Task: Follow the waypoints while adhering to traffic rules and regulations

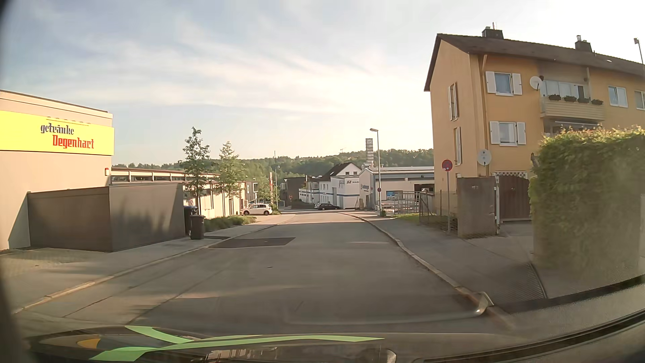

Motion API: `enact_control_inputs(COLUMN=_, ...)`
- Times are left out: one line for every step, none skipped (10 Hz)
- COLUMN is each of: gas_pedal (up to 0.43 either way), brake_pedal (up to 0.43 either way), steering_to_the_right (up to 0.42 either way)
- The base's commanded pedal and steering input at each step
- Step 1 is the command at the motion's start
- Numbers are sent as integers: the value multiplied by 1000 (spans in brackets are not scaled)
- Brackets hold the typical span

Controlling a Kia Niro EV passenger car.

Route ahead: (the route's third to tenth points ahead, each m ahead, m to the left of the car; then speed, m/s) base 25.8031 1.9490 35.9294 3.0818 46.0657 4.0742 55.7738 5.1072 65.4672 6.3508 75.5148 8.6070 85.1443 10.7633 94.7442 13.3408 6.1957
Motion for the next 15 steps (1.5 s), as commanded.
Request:
enact_control_inputs(gas_pedal=28, brake_pedal=0, steering_to_the_right=8)
enact_control_inputs(gas_pedal=39, brake_pedal=0, steering_to_the_right=7)
enact_control_inputs(gas_pedal=39, brake_pedal=0, steering_to_the_right=6)
enact_control_inputs(gas_pedal=59, brake_pedal=0, steering_to_the_right=6)
enact_control_inputs(gas_pedal=59, brake_pedal=0, steering_to_the_right=5)
enact_control_inputs(gas_pedal=87, brake_pedal=0, steering_to_the_right=5)
enact_control_inputs(gas_pedal=87, brake_pedal=0, steering_to_the_right=3)
enact_control_inputs(gas_pedal=79, brake_pedal=0, steering_to_the_right=0)
enact_control_inputs(gas_pedal=79, brake_pedal=0, steering_to_the_right=-3)
enact_control_inputs(gas_pedal=79, brake_pedal=0, steering_to_the_right=-6)
enact_control_inputs(gas_pedal=79, brake_pedal=0, steering_to_the_right=-6)
enact_control_inputs(gas_pedal=79, brake_pedal=0, steering_to_the_right=-5)
enact_control_inputs(gas_pedal=67, brake_pedal=0, steering_to_the_right=-5)
enact_control_inputs(gas_pedal=59, brake_pedal=0, steering_to_the_right=-6)
enact_control_inputs(gas_pedal=39, brake_pedal=0, steering_to_the_right=-6)
